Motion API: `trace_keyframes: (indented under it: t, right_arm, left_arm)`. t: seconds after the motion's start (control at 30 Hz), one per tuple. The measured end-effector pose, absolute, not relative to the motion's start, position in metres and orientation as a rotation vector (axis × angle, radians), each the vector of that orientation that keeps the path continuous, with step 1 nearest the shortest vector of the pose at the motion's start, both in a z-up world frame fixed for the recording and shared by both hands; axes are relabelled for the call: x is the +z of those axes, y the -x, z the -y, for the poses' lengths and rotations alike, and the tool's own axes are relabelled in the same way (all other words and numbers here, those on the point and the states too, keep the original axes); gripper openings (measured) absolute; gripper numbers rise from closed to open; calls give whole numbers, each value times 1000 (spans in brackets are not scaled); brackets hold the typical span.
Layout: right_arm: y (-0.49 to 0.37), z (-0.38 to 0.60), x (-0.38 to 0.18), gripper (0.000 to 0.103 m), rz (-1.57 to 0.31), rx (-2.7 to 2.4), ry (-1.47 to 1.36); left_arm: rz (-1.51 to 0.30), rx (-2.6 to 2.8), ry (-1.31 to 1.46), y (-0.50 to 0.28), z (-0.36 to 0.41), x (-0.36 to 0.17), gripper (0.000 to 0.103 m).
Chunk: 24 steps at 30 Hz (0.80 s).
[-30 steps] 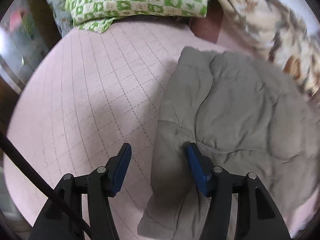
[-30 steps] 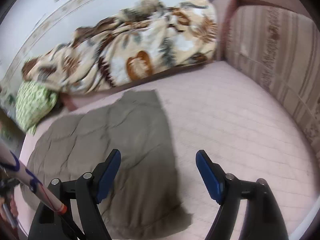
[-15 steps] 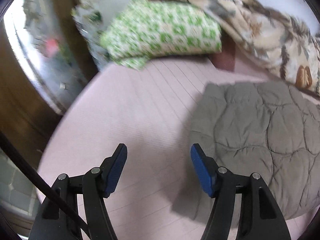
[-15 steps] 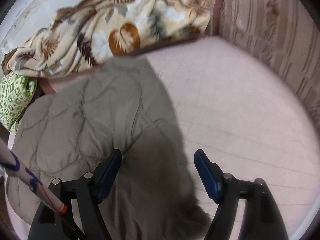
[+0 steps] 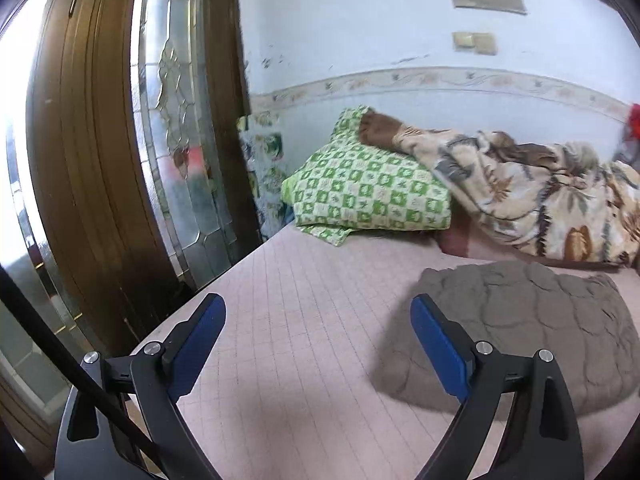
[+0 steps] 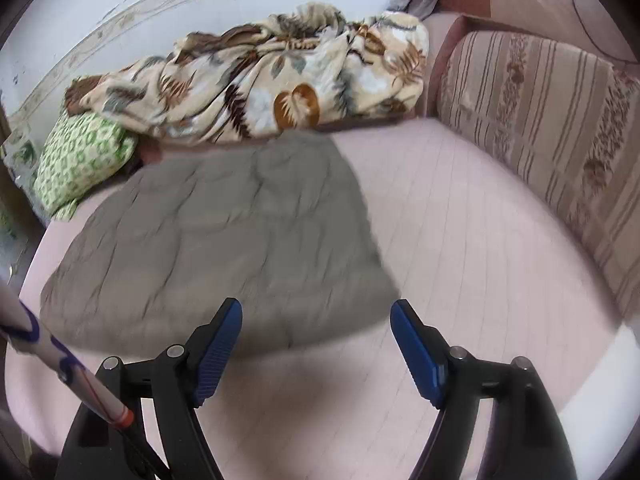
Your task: Fold large clothes
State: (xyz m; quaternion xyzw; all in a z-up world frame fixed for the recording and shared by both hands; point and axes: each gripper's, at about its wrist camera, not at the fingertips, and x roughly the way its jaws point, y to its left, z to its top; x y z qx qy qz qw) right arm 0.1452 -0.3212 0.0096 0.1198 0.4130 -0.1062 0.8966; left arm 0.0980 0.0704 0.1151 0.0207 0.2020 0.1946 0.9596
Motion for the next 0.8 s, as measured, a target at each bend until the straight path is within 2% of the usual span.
trace_keyframes:
  t: [0.13,0.3,0.47,0.8]
  right_arm:
    - [-111,300,-1,81,-907,-187,-281]
    - [-70,277,-12,81,-964,-163,-297]
    - [-39,261,-15,82,-982,-176,-271]
    - [1,236,-19,83,-984,-225,-140]
  left_arm:
    - [-435,258,36,-67,-61,112,93]
    - [-552,150,126,-39,-46,86,93]
    - [-684,104,109,-28,-27,54,93]
    - [-814,44,120,-3,-8,23,93]
